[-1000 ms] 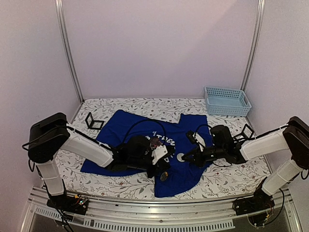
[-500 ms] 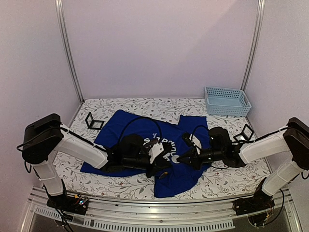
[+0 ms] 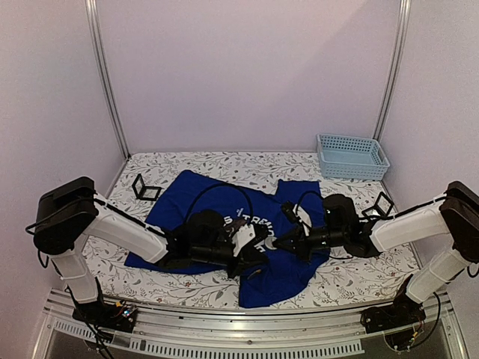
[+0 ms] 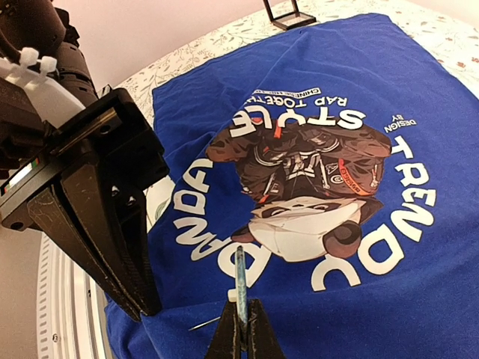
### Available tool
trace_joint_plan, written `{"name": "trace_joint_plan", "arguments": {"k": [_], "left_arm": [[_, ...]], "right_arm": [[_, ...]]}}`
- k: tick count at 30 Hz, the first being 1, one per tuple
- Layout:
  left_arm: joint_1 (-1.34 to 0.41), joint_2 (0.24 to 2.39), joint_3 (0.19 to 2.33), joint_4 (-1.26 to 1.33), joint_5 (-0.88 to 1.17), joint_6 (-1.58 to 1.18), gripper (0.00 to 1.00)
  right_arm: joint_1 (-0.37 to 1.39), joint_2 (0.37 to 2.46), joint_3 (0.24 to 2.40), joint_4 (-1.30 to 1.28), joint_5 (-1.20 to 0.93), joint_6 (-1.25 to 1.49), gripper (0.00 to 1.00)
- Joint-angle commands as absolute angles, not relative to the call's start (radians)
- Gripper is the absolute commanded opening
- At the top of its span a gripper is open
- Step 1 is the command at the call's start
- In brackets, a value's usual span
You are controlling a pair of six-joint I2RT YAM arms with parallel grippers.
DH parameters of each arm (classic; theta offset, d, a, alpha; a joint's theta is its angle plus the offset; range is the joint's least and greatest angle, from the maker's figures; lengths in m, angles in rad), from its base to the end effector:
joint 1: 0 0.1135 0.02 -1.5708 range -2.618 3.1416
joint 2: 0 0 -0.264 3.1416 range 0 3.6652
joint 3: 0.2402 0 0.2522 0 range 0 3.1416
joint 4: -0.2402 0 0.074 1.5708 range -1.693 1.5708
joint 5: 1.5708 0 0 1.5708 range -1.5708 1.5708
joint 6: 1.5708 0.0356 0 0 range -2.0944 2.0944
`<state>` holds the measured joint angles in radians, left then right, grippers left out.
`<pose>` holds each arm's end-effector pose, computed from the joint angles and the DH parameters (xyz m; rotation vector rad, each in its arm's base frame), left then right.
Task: Pin the brooch onto the clothing
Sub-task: Pick up the clothing with brooches at the center of the board.
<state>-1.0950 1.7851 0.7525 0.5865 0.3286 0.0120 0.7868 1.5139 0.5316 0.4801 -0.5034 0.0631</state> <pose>0.1503 -0.3167 0.1454 1.3101 1.6964 -0.9954 0.1877 0.2126 0.1560 -1.0659 1.8930 1.0271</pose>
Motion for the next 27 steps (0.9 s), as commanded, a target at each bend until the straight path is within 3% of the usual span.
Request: {"name": "trace_joint_plan", "arguments": {"k": [1,9,27], "left_arm": [[-1.113,1.758,0.753,0.622,0.331,0.026,0.0],[-1.114,1.755,0.747,0.617,0.321,0.034,0.0],[-1.142,1.723,0.706,0.65,0.375,0.063,0.0]], "right_arm": [[0.804,1.51,0.539,0.486,-0.522,0.071,0.0],[0.811,1.485,0.519,0.467,-0.594,0.056,0.0],[0.882,1.37,0.492,0.445,-0.271,0.086,0.0]]}}
